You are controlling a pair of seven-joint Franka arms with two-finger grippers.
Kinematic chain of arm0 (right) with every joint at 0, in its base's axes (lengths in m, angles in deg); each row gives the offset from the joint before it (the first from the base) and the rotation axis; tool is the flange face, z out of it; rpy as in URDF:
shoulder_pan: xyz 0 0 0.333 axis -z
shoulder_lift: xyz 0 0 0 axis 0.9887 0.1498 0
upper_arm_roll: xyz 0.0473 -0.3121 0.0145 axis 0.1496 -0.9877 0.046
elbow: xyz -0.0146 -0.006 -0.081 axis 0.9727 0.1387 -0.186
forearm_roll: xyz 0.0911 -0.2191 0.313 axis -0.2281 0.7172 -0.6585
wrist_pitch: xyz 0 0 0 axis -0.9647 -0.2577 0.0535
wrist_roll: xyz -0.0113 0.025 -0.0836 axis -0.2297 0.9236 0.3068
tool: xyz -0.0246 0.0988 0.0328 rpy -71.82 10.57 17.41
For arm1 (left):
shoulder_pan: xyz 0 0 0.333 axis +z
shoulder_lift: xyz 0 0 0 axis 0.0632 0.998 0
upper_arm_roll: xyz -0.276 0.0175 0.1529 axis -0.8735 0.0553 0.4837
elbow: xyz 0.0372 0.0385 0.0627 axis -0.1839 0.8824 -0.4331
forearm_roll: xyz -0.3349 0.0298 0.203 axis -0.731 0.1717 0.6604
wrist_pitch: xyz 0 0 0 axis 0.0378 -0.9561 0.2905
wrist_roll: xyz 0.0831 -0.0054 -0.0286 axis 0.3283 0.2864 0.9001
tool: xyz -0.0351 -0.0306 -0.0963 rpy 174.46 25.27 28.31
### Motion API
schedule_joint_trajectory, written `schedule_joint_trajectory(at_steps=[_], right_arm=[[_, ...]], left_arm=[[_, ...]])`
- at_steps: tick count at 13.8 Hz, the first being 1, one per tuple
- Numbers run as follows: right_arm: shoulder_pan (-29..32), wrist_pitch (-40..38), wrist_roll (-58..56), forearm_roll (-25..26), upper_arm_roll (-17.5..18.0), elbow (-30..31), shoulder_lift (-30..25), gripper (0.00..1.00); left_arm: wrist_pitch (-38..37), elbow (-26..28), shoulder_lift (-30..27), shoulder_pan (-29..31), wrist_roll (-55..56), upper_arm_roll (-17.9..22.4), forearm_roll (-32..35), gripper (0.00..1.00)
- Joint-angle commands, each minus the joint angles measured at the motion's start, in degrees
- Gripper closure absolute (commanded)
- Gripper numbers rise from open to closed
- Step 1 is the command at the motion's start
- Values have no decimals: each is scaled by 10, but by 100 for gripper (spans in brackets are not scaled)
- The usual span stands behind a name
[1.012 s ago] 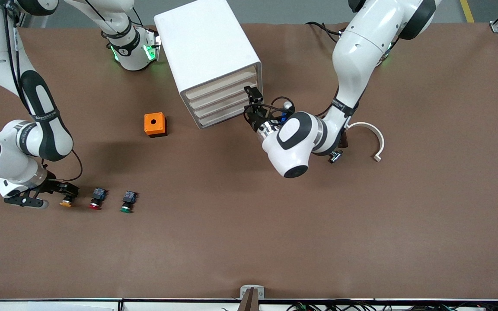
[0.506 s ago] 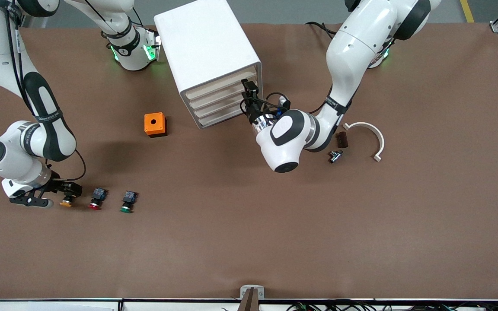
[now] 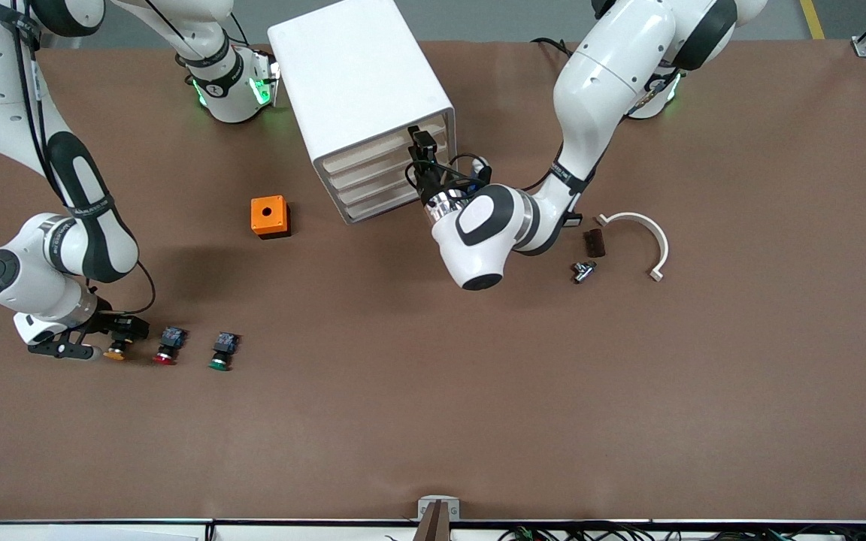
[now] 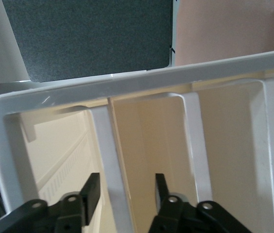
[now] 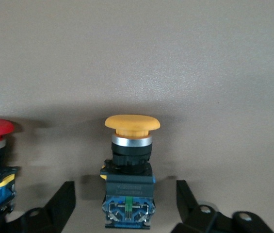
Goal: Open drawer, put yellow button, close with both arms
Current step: 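Pull the drawer open with the left gripper while the right gripper grasps the yellow button, then lift the yellow button with the right gripper and carry it toward the drawer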
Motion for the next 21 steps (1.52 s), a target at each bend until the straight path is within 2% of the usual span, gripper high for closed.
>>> schedule_joint_trajectory(at_steps=[1,2,4,5,8,10,15,21], right_arm=[[7,-2,-8,-1,9,-5,0,41],[7,-4,-8,-1,10,-6,0,51],[8,-12,-6,-2,10,-7,-2,88],[8,-21,-4,-2,10,-10,-4,97],[13,-44,-5,-6,11,-12,-16,100],[17,-84,-4,-7,11,-13,-45,100],[15,-255,9,-15,11,-20,-156,100],[-2,-413,96,-19,13,-21,-279,100]], left_arm=[[-8,-5,9,-11,9,3,-15,71],[-8,-5,11,-15,9,4,-13,74],[-8,-6,14,-19,9,4,-11,81],[-8,-5,14,-18,10,4,-13,84],[-14,-6,14,-13,10,3,-16,88],[-22,-6,14,-8,10,4,-23,89],[-26,-6,19,25,21,5,-40,89],[-25,-9,27,72,22,9,-38,88]])
